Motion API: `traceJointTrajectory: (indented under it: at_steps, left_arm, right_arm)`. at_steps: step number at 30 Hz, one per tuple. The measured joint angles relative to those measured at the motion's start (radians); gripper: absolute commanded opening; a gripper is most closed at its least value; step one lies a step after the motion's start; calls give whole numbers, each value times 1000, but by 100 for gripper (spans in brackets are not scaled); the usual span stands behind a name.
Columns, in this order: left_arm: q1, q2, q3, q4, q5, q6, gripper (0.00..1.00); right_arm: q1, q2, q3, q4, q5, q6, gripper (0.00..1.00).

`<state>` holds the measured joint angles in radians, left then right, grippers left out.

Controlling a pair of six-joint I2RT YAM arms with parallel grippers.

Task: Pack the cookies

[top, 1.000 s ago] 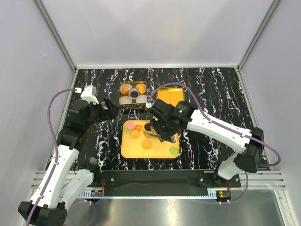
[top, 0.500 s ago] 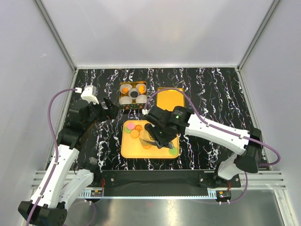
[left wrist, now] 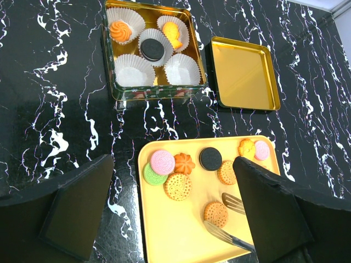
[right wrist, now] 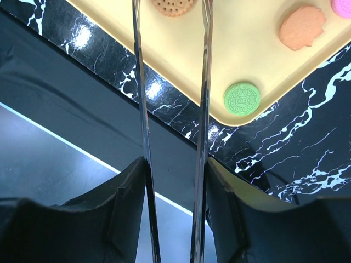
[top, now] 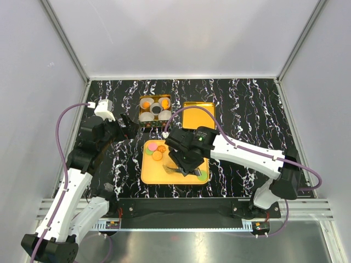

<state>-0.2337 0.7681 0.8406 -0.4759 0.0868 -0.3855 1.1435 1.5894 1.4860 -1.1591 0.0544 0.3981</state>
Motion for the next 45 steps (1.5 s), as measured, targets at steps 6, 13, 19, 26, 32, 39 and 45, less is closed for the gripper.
traceJointTrajectory:
  at_steps: [6, 13, 19, 26, 32, 39, 45]
  left_arm:
    - [0, 0, 0, 0, 0, 0, 99]
    - [0, 0, 0, 0, 0, 0, 99]
    - [0, 0, 0, 0, 0, 0, 99]
    - [0, 0, 0, 0, 0, 0, 99]
    - [0, 0, 0, 0, 0, 0, 99]
    - [0, 0, 0, 0, 0, 0, 99]
    - [0, 0, 0, 0, 0, 0, 99]
  right_arm:
    - [0, 0, 0, -16, 14, 0, 53]
    - [6, 0, 0, -17, 13, 0, 53]
    - [10, 7, 0, -17, 13, 0, 50]
    - [13, 15, 0, -17, 13, 0, 50]
    - [16, 24, 0, -18, 12, -1, 41]
    - [18, 30, 10, -41, 14, -3, 40]
    - [20, 30, 43, -61, 36, -8, 41]
